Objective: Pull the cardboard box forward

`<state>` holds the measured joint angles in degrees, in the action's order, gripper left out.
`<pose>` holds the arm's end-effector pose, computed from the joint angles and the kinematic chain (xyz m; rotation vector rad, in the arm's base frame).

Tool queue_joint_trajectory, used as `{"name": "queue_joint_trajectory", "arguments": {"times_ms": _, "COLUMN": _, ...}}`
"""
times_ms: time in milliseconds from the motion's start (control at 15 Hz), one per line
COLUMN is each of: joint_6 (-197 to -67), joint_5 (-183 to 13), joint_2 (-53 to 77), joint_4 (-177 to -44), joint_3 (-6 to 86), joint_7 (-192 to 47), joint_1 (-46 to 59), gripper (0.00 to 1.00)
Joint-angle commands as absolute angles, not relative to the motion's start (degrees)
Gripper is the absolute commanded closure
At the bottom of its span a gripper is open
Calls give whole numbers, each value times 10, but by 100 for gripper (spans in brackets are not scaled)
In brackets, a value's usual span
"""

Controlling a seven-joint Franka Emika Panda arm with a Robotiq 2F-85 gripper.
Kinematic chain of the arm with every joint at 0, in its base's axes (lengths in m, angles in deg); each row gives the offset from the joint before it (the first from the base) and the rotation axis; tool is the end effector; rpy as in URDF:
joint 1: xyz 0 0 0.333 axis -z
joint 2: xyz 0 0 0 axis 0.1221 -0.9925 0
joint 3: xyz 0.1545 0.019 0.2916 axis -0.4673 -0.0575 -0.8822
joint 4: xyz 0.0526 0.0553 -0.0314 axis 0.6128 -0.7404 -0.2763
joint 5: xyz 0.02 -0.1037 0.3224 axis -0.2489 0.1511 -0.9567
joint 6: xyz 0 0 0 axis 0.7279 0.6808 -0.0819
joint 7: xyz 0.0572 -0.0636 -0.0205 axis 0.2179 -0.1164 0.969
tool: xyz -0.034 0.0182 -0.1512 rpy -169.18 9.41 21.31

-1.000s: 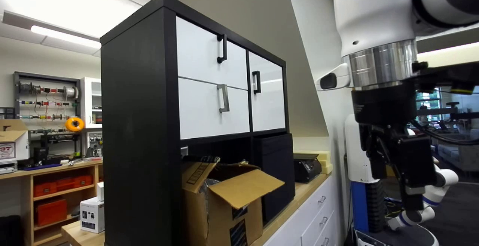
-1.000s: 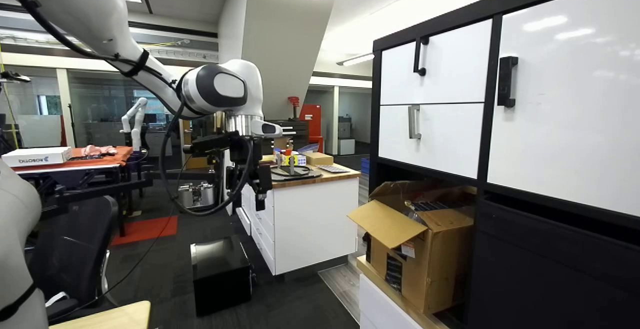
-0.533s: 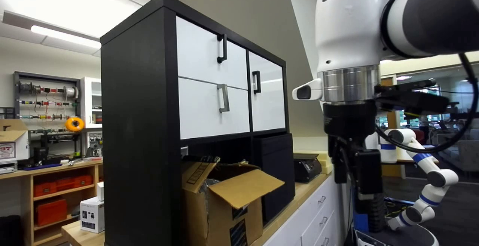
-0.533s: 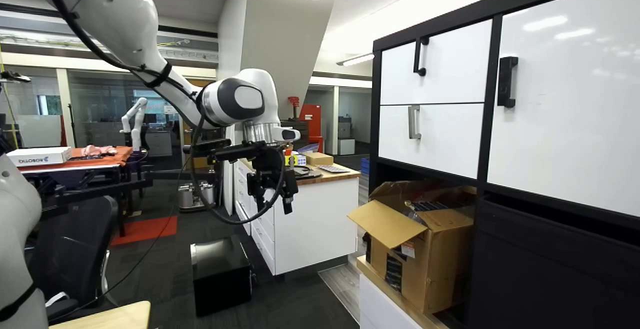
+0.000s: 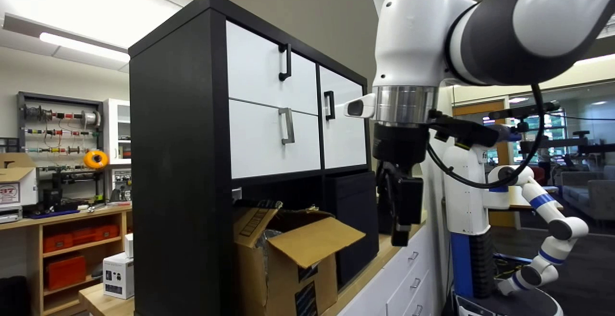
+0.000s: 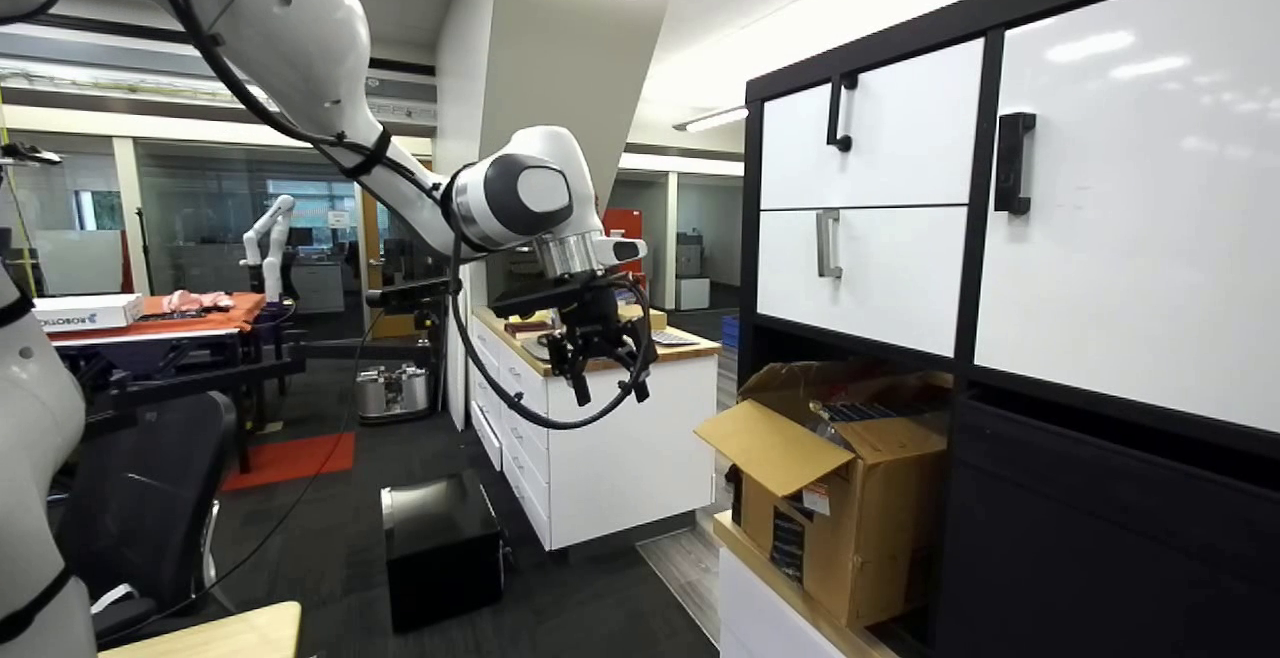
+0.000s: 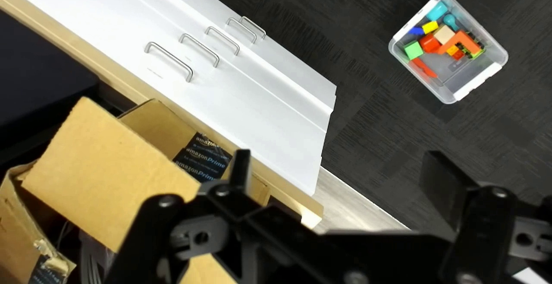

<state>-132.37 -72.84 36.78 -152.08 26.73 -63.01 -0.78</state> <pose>0.4446 0.1241 0.4100 2.8107 0.7999 0.2732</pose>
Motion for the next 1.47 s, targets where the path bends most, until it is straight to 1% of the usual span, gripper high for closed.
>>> {"name": "queue_joint_trajectory", "arguments": {"times_ms": 0, "joint_6": -1345, "joint_5": -715, "joint_2": 334, "joint_4": -1481, "joint_3": 276, "joint_7": -608, "joint_1": -2, "gripper": 0}}
{"name": "queue_joint_trajectory", "arguments": {"times_ms": 867, "joint_6": -1339, "joint_5": -723, "joint_2": 326, "joint_4": -1472, "joint_3": 276, "joint_7": -613, "joint_1": -5, "gripper": 0}}
{"name": "queue_joint_trajectory", "arguments": {"times_ms": 1400, "joint_6": -1379, "joint_5": -645, "joint_2": 286, "joint_4": -1436, "joint_3": 282, "joint_7": -665, "joint_1": 5, "gripper": 0}}
